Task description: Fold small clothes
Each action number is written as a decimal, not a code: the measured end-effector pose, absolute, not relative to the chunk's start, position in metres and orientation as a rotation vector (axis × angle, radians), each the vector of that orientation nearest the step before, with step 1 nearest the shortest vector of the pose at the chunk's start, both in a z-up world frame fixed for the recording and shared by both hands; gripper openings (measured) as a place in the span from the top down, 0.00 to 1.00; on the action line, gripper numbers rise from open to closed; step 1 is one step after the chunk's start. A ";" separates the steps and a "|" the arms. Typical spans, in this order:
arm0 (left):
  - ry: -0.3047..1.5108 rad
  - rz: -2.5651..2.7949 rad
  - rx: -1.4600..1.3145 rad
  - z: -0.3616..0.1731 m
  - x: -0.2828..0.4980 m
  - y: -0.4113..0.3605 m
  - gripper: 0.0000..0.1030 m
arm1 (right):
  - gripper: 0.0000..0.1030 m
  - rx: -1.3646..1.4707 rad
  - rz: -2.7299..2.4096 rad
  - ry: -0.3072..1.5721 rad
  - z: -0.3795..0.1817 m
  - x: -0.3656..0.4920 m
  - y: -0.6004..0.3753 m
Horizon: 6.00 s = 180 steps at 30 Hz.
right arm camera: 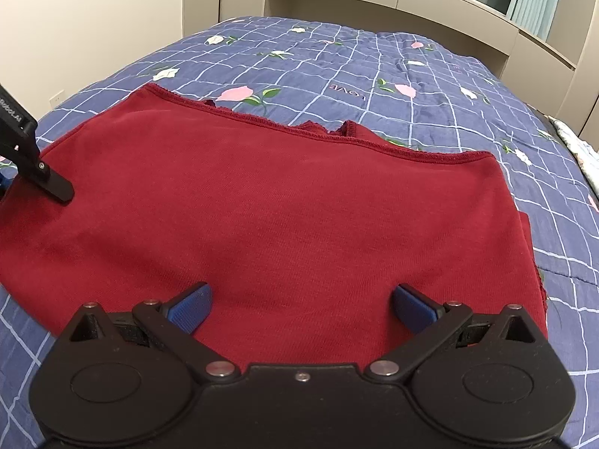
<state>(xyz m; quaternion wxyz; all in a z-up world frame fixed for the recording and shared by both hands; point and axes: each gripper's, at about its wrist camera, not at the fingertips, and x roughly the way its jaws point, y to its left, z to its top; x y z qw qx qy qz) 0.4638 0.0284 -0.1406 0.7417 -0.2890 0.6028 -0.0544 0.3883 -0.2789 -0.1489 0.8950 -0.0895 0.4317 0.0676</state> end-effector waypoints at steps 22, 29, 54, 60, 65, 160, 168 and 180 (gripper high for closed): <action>1.013 -0.593 -0.206 0.007 0.466 -0.152 0.81 | 0.03 -0.108 0.110 0.827 -0.110 0.349 -0.337; 1.065 -0.731 -0.024 -0.010 0.463 -0.256 0.81 | 0.03 -0.061 0.011 0.834 -0.096 0.310 -0.382; 1.112 -0.702 -0.170 -0.019 0.472 -0.229 0.03 | 0.03 0.202 -0.091 0.832 -0.083 0.289 -0.397; 1.175 -0.374 -0.227 -0.048 0.485 -0.162 0.02 | 0.03 0.312 -0.074 0.779 -0.070 0.308 -0.375; 1.236 -0.276 -0.263 -0.072 0.482 -0.131 0.02 | 0.02 0.442 -0.127 0.732 -0.056 0.311 -0.363; 1.291 -0.295 -0.152 -0.119 0.446 -0.173 0.01 | 0.01 0.273 -0.211 0.823 -0.114 0.319 -0.434; 1.232 -0.301 -0.293 -0.123 0.497 -0.165 0.01 | 0.01 0.429 -0.049 0.835 -0.115 0.383 -0.456; 1.296 -0.400 -0.438 -0.134 0.521 -0.168 0.51 | 0.38 0.595 -0.044 0.881 -0.131 0.400 -0.466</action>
